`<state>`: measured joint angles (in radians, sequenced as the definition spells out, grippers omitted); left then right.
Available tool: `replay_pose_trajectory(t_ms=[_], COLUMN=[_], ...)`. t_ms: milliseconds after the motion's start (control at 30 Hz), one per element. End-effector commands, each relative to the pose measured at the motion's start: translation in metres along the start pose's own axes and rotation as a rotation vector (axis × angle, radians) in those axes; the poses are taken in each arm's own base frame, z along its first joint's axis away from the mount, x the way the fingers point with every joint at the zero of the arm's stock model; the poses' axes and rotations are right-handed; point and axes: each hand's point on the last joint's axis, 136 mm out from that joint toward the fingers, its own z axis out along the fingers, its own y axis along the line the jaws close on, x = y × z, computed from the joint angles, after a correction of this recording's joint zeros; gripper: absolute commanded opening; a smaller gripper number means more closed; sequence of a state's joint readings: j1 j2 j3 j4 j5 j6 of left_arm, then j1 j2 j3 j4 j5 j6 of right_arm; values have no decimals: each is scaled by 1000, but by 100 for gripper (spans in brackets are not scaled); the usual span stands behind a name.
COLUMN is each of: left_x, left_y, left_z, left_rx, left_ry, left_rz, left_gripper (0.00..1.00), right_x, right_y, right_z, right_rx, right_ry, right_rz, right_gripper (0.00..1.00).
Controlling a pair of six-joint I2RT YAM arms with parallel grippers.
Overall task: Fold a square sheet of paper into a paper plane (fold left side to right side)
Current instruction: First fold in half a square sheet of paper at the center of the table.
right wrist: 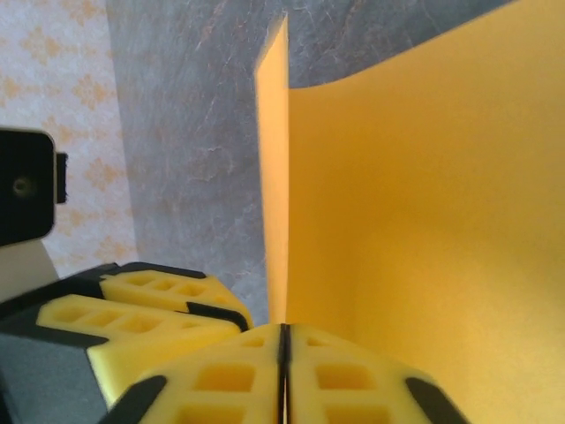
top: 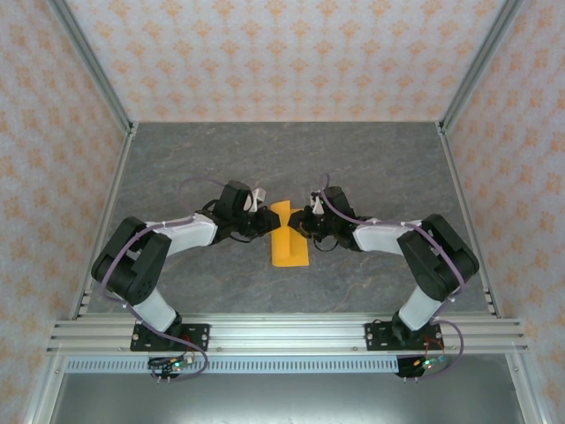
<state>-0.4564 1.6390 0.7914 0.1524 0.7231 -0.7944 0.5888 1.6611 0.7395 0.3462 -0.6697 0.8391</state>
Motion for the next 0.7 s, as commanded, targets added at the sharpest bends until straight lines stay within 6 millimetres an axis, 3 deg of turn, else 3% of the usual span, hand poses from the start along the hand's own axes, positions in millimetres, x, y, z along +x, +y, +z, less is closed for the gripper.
replay_pose_trajectory(t_ms=[0,233,433,667], left_x=[-9,-6,0,7], left_y=[-14,2,12,13], left_z=[-13,-35,-17,7], left_rx=[-3,-147,-160,-203], left_ry=[-63,-83,-47,9], left_rz=[59,98,61,71], left_gripper=[17,35,47,52], right_x=[-9,-20,-17,-18], right_y=[0,-26,-41,-51], right_z=[-7,-28,-28,-30], right_rx=[69,305,373,420], right_ry=[-41,-77,-58,-60], right_rz=[-48,-139,-137,-134], right_gripper=[2,3,4,5])
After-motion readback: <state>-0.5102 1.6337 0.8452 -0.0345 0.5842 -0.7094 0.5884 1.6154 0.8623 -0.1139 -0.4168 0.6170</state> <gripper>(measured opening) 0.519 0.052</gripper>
